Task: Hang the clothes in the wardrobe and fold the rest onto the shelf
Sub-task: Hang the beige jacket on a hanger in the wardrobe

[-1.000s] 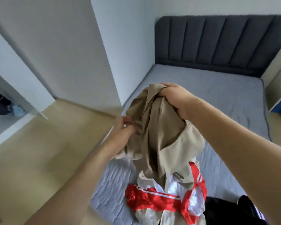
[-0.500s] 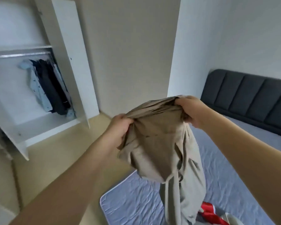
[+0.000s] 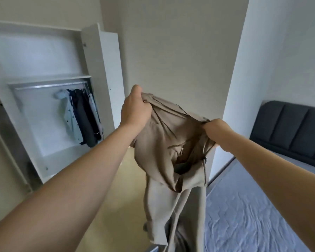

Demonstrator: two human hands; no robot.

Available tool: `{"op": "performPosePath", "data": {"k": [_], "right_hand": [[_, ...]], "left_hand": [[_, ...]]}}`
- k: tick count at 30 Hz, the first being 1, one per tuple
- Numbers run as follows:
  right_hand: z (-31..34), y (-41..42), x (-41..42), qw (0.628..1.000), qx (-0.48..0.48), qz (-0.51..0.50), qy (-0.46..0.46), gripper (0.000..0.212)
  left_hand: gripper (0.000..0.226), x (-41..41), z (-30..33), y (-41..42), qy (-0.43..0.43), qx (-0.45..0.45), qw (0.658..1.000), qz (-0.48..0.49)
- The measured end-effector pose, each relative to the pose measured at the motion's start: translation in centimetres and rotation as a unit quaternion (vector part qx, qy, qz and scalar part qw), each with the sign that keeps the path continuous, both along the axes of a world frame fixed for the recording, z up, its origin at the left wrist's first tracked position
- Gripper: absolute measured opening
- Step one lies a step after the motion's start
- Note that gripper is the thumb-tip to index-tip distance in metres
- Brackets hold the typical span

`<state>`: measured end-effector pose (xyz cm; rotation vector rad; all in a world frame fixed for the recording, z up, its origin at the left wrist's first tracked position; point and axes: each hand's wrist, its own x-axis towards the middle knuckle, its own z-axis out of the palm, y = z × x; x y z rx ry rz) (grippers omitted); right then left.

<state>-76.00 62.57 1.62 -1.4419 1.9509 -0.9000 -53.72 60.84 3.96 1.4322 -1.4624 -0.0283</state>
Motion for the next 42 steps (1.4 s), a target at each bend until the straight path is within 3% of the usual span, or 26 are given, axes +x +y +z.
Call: {"op": "performPosePath", "data": {"k": [4, 7, 9, 11, 14, 17, 21, 25, 28, 33, 35, 38, 42], "right_hand": [[1.1, -3.1, 4.2, 0.988, -0.011, 0.05, -0.144, 0.018], [2.0, -6.7, 7.4, 0.97, -0.043, 0.062, -0.231, 0.019], [2.9, -9.5, 9.5, 0.965, -0.077, 0.065, -0.242, 0.02], [3.8, -12.0, 11.8, 0.965, -0.105, 0.084, -0.224, 0.019], [4.9, -16.1, 14.7, 0.956, -0.114, 0.118, -0.244, 0.022], [5.3, -19.9, 17.4, 0.951, -0.09, 0.182, -0.233, 0.02], [5.5, -23.4, 20.8, 0.933, -0.083, 0.312, -0.161, 0.009], [4.7, -27.7, 25.2, 0.929, -0.011, 0.368, -0.024, 0.018], [3.7, -31.3, 29.3, 0.943, -0.002, 0.333, -0.021, 0.034], [2.3, -39.3, 37.7, 0.967, -0.084, 0.242, -0.008, 0.025], [2.2, -42.7, 41.5, 0.97, -0.098, 0.224, -0.019, 0.023], [2.6, -47.8, 47.2, 0.972, -0.074, 0.184, -0.129, 0.026], [4.3, -53.5, 54.5, 0.954, -0.056, 0.148, -0.256, 0.035]], "left_hand": [[0.027, 4.9, 0.3, -2.9, -0.207, 0.02, 0.974, 0.091], [0.018, 8.7, 0.5, -5.8, -0.294, 0.122, 0.935, 0.154], [0.004, 11.2, 0.7, -7.3, -0.218, 0.232, 0.934, 0.162], [0.011, 13.4, 0.6, -9.4, -0.085, 0.298, 0.942, 0.128], [0.007, 16.5, 1.8, -12.7, 0.14, 0.272, 0.949, 0.074], [0.032, 19.6, 4.6, -15.7, 0.352, 0.188, 0.917, -0.02], [0.012, 21.9, 7.8, -18.5, 0.441, 0.115, 0.887, -0.074], [0.027, 25.1, 8.8, -23.1, 0.461, 0.086, 0.882, -0.045], [0.031, 27.8, 8.5, -26.8, 0.456, 0.071, 0.887, 0.004], [0.021, 35.5, 7.1, -33.6, 0.419, 0.049, 0.906, 0.025], [0.014, 39.6, 6.6, -36.5, 0.347, 0.045, 0.936, 0.044], [0.012, 45.9, 5.8, -40.4, 0.181, 0.074, 0.977, 0.088], [0.011, 53.6, 4.6, -44.9, 0.043, 0.162, 0.979, 0.115]]}}
